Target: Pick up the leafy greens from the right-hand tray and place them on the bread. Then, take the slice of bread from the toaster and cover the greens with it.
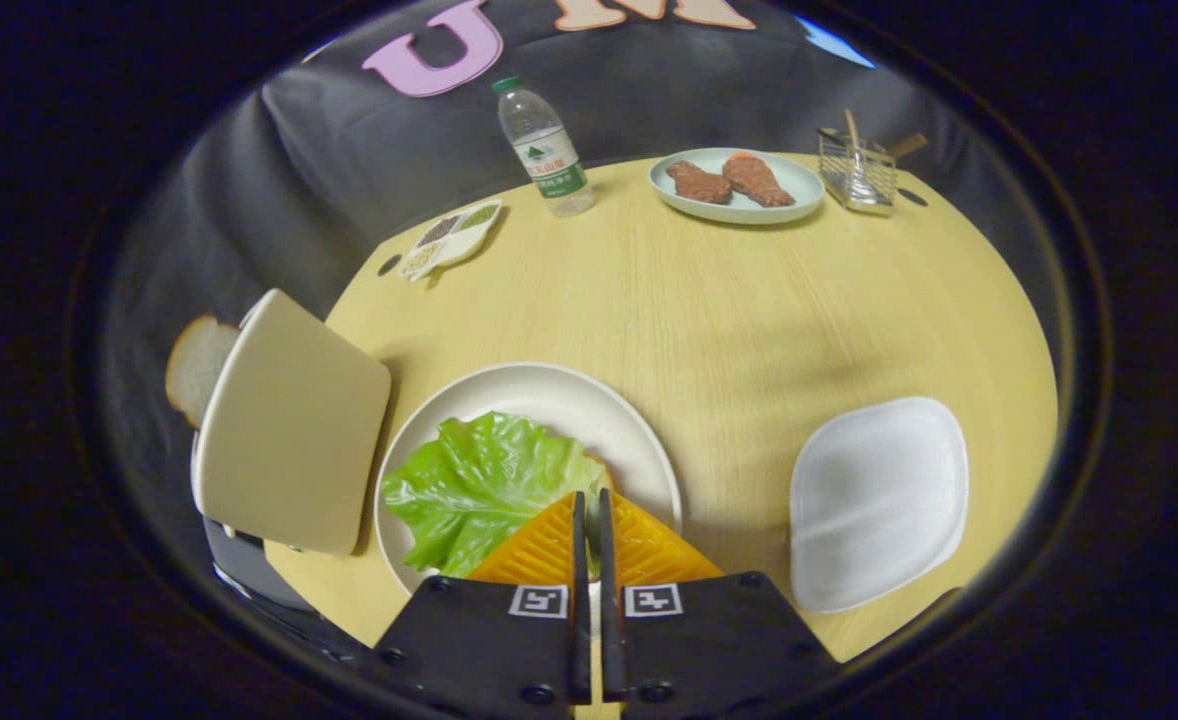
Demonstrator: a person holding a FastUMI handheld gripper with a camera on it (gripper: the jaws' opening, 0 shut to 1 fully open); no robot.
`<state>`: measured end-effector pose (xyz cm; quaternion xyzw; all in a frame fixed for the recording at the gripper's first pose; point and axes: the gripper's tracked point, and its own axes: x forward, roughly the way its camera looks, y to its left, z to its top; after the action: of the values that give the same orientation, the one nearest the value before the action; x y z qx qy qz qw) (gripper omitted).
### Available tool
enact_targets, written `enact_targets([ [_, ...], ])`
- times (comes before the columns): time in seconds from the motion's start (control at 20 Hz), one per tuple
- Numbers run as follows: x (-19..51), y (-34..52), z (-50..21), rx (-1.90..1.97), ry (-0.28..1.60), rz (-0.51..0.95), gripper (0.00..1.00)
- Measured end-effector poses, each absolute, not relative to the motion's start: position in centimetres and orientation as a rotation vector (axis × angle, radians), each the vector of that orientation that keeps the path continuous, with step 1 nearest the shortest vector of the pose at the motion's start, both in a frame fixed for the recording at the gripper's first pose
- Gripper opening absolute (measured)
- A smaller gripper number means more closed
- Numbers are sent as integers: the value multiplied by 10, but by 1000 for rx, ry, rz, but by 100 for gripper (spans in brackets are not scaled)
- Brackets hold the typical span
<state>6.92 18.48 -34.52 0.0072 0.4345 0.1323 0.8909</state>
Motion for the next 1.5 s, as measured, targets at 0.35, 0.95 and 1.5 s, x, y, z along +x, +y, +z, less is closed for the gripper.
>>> enact_targets([
  [0.35, 56, 172, -334, -19, 938, 252, 51],
  [0.95, -22, 228, -260, 130, 1230, 345, 99],
  [1.5, -11, 369, -170, 242, 1309, 464, 98],
])
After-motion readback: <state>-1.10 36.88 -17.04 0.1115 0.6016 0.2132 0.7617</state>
